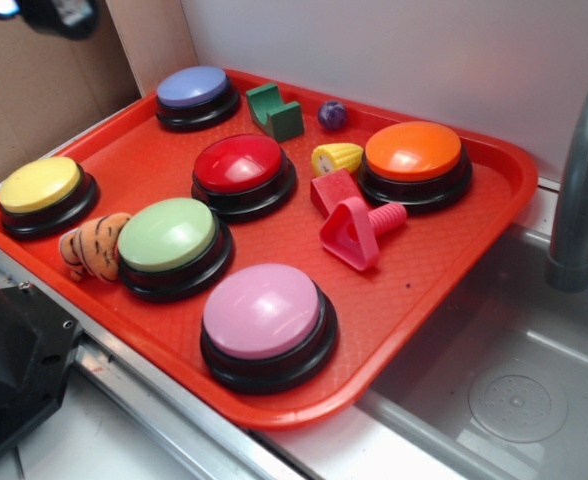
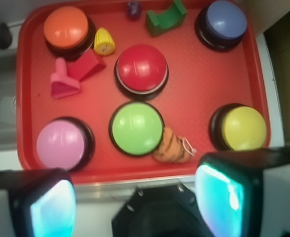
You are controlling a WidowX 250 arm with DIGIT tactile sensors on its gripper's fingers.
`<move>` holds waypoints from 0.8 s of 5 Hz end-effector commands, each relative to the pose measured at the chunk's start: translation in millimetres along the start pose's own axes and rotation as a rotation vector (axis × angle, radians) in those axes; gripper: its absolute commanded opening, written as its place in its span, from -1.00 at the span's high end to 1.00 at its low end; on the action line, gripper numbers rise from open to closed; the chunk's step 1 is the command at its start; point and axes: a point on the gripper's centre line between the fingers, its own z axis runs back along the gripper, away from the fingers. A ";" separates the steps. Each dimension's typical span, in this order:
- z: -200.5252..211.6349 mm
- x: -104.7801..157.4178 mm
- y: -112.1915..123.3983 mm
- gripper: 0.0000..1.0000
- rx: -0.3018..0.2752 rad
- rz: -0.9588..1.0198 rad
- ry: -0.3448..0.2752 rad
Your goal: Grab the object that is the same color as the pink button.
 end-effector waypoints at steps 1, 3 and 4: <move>-54.8 57.5 -46.8 -1.00 0.076 0.072 0.004; -114.4 97.0 -90.0 -1.00 0.045 0.097 0.009; -138.4 105.1 -105.4 -1.00 0.024 0.094 0.022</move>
